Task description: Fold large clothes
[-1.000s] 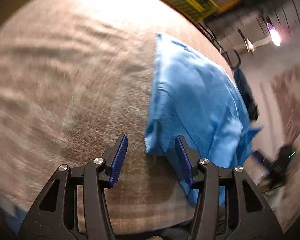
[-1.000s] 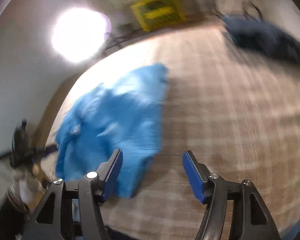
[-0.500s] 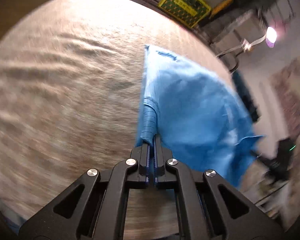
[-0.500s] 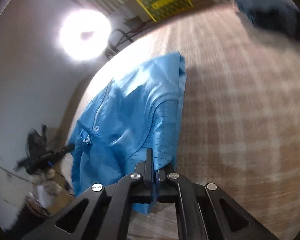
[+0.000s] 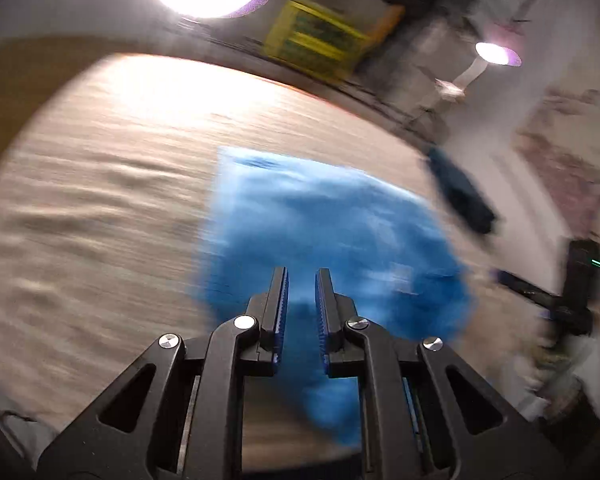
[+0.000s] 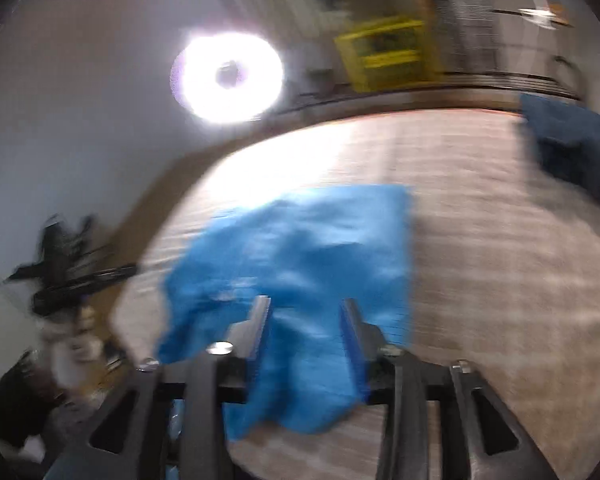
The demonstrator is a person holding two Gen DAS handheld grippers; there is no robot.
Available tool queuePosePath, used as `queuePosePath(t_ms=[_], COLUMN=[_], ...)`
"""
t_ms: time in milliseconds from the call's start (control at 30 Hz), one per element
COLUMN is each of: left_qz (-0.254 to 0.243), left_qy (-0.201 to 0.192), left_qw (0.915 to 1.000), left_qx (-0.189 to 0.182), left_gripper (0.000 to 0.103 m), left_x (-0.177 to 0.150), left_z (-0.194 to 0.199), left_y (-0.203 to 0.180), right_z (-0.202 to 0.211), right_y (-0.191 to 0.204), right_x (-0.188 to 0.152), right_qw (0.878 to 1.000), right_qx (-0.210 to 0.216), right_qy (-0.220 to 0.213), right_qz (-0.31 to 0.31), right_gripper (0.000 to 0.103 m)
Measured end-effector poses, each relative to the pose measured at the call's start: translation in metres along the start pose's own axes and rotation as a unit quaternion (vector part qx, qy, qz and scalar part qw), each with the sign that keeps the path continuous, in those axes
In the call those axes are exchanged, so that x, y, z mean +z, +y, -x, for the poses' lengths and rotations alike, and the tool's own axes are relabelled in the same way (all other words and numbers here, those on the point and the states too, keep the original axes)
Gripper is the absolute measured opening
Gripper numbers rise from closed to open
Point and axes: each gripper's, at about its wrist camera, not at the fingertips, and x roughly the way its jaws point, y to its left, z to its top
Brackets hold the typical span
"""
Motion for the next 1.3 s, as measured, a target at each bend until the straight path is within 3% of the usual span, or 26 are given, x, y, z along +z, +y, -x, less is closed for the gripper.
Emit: queuePosePath(t_ms=[33, 67, 167, 233, 400, 633, 800, 867, 900, 1000, 1067, 1100, 1200, 1267, 1300], left_qz=[0.001, 0.003, -0.007, -0.015, -0.051, -0.099, -0.092, -0.076, -0.068, -0.059, -0.059, -0.057, -0.061, -0.075, -0.077], left_qy=[0.014, 0.033, 0.071, 0.078, 0.080, 0.120, 0.134, 0.148, 0.155, 0.160, 0.157, 0.156, 0.150, 0.141, 0.138], left_qw=[0.9998, 0.9988, 0.9961, 0.9954, 0.9941, 0.9847, 0.9827, 0.9822, 0.9812, 0.9811, 0.9819, 0.9821, 0.9831, 0.9839, 0.9846], left_qx=[-0.017, -0.036, -0.053, -0.054, -0.052, -0.078, -0.088, -0.088, -0.092, -0.091, -0.088, -0.088, -0.086, -0.080, -0.075], left_gripper=[0.025, 0.026, 0.026, 0.026, 0.026, 0.027, 0.027, 0.012, 0.007, 0.005, 0.005, 0.004, 0.004, 0.004, 0.004], left_x=[-0.003, -0.006, -0.011, -0.007, 0.009, 0.017, 0.020, 0.023, 0.023, 0.024, 0.026, 0.026, 0.028, 0.027, 0.027], left_z=[-0.004, -0.016, -0.042, -0.053, -0.076, -0.108, -0.122, -0.131, -0.134, -0.137, -0.137, -0.137, -0.134, -0.130, -0.129], left_y=[-0.005, -0.015, -0.037, -0.047, -0.069, -0.093, -0.100, -0.099, -0.096, -0.093, -0.093, -0.092, -0.092, -0.094, -0.095], right_z=[-0.006, -0.013, -0.033, -0.036, -0.035, -0.067, -0.075, -0.076, -0.075, -0.069, -0.067, -0.068, -0.080, -0.088, -0.089], right_y=[0.003, 0.006, 0.014, 0.027, 0.055, 0.078, 0.079, 0.086, 0.089, 0.095, 0.102, 0.107, 0.110, 0.110, 0.110], right_x=[0.001, 0.002, -0.001, -0.011, -0.038, -0.054, -0.057, -0.063, -0.065, -0.069, -0.071, -0.073, -0.078, -0.081, -0.081], right_qw=[1.000, 1.000, 0.999, 0.998, 0.993, 0.977, 0.969, 0.960, 0.957, 0.961, 0.958, 0.954, 0.942, 0.932, 0.930], right_qx=[0.016, 0.025, -0.001, -0.024, -0.019, -0.101, -0.139, -0.161, -0.166, -0.140, -0.147, -0.158, -0.187, -0.210, -0.214], right_qy=[0.006, 0.012, 0.041, 0.047, 0.048, 0.068, 0.072, 0.075, 0.076, 0.070, 0.060, 0.053, 0.065, 0.073, 0.076], right_qz=[0.003, 0.003, 0.022, 0.040, 0.103, 0.172, 0.193, 0.218, 0.225, 0.227, 0.238, 0.250, 0.271, 0.286, 0.288], right_gripper=[0.064, 0.062, 0.046, 0.046, 0.046, 0.045, 0.032, 0.021, 0.021, 0.027, 0.052, 0.054, 0.045, 0.021, 0.019])
